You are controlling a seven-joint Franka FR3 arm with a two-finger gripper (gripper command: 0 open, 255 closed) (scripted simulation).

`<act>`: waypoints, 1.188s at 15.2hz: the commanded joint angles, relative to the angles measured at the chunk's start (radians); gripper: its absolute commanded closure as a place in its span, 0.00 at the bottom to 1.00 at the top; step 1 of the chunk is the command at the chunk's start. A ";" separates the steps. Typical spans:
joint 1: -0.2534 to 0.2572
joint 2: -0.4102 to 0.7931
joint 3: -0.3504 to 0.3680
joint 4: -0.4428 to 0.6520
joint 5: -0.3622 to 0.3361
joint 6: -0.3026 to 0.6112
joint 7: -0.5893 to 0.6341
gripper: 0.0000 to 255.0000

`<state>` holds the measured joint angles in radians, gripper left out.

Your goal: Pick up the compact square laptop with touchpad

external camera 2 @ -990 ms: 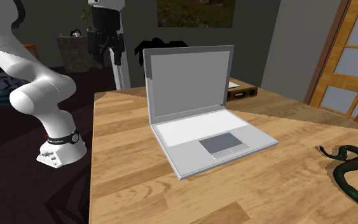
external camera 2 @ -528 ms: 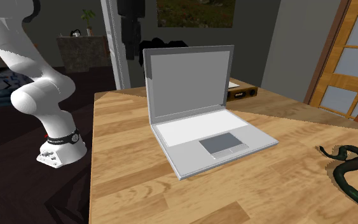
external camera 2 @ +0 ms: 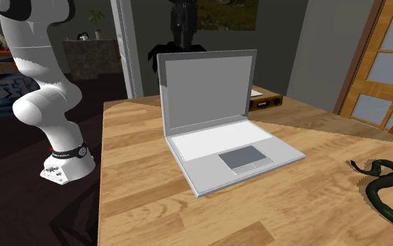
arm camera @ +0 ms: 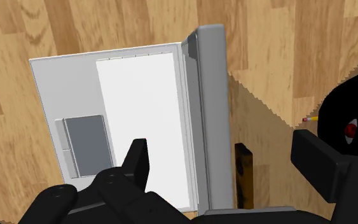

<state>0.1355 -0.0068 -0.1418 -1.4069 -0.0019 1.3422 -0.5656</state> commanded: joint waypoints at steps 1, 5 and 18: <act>0.002 0.042 0.001 0.067 0.012 -0.024 -0.046 0.00; 0.004 0.012 0.004 -0.028 0.008 0.041 -0.043 0.00; 0.004 -0.010 0.004 -0.104 0.005 0.096 -0.042 1.00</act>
<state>0.1394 -0.0174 -0.1380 -1.5112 0.0021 1.4383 -0.6073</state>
